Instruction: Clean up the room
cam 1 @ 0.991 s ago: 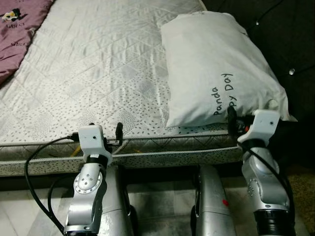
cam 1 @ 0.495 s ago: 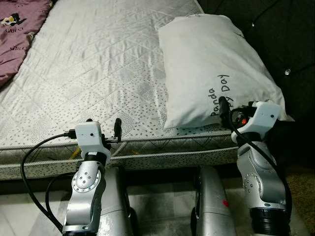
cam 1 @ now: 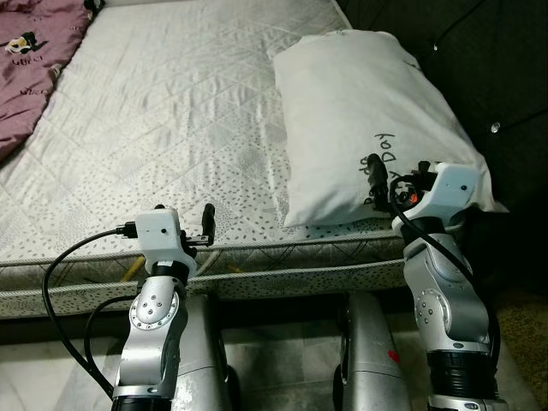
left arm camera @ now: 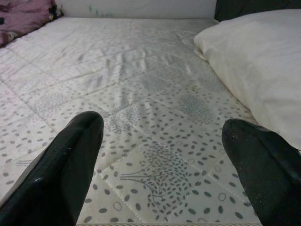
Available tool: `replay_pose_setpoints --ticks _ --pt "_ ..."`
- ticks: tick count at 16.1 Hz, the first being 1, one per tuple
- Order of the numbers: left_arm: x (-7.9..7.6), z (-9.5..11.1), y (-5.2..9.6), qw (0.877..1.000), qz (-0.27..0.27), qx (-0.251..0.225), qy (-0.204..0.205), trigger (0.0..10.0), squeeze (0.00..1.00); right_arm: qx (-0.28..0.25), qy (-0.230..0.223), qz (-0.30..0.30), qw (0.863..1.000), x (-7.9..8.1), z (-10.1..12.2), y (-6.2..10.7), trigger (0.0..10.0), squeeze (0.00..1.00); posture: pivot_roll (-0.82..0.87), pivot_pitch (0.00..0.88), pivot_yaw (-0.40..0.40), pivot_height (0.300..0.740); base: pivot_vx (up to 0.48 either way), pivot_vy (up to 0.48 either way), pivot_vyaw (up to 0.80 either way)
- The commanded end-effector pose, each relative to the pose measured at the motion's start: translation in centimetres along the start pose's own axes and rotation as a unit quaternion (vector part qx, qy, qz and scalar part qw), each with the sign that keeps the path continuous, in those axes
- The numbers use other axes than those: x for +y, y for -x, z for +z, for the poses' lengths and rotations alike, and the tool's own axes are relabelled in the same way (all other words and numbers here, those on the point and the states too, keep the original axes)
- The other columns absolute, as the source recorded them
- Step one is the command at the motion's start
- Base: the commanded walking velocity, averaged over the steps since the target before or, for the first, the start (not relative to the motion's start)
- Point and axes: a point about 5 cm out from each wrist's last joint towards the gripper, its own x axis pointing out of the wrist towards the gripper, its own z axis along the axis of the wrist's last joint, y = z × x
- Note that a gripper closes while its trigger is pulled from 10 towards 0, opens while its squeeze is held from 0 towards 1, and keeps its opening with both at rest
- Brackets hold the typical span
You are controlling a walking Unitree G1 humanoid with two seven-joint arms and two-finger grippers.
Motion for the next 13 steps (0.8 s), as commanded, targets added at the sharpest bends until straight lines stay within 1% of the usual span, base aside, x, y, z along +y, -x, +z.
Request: replay_pose_setpoints --ticks 1,8,9,11,13 --pt "0.24 -0.1 0.04 1.0 0.003 0.002 0.001 10.0 0.0 -0.008 0.0 0.005 1.0 0.09 0.53 -0.13 10.0 0.0 -0.04 0.019 0.077 0.578 0.0 0.0 0.0" --pt "0.24 -0.06 -0.14 1.0 0.0 0.001 -0.003 10.0 0.0 -0.003 0.006 -0.003 1.0 -0.18 0.29 -0.1 10.0 0.0 -0.04 0.022 0.085 0.658 0.0 0.0 0.0" --pt "0.25 -0.03 -0.18 1.0 0.0 0.0 -0.003 10.0 0.0 -0.003 0.005 -0.004 1.0 -0.18 0.28 -0.1 10.0 0.0 -0.04 0.022 0.084 0.663 0.0 0.0 0.0" --pt "0.21 0.02 -0.27 1.0 0.0 -0.001 -0.005 10.0 0.0 0.001 0.0 -0.011 1.0 -0.35 0.12 -0.1 10.0 0.0 -0.04 0.022 0.086 0.688 0.0 0.0 0.0" --pt "0.18 -0.06 -0.29 1.0 0.002 0.002 -0.008 10.0 0.0 0.005 -0.002 -0.015 1.0 -0.46 -0.04 -0.09 10.0 0.0 -0.04 0.021 0.087 0.688 0.0 0.0 0.0"
